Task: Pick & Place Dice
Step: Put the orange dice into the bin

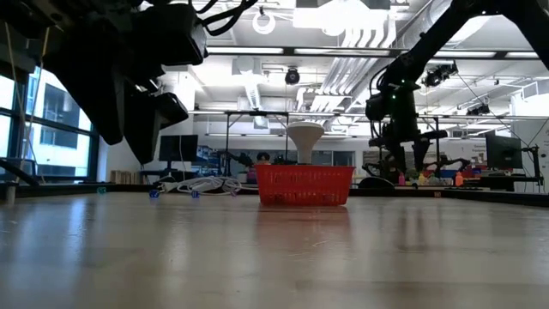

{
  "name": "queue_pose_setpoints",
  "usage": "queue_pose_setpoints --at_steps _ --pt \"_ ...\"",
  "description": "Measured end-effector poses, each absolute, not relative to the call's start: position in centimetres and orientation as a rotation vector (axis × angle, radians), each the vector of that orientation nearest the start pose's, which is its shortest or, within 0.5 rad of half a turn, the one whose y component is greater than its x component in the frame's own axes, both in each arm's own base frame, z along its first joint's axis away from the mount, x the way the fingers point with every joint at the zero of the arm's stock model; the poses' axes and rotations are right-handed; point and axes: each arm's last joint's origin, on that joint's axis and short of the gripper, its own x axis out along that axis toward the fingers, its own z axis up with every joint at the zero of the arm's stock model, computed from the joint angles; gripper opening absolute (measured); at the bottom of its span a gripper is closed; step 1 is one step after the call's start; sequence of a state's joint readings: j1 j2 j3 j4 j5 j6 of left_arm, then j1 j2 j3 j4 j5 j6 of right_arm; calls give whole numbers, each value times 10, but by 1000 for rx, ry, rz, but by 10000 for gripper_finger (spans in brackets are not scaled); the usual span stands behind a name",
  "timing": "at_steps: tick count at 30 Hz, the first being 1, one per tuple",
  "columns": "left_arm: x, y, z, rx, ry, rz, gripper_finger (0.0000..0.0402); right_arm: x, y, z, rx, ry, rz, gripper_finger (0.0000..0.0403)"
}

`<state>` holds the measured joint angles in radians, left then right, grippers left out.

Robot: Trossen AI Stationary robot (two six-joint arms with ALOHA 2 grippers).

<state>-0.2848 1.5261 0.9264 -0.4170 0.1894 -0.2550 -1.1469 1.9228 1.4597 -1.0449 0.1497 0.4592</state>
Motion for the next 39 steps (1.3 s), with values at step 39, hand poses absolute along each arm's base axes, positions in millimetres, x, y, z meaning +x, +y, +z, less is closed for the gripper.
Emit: queue_pose_setpoints --at_steps 39 --pt "285 -87 199 -217 1047 -382 189 116 -319 136 1174 1094 -1471 155"
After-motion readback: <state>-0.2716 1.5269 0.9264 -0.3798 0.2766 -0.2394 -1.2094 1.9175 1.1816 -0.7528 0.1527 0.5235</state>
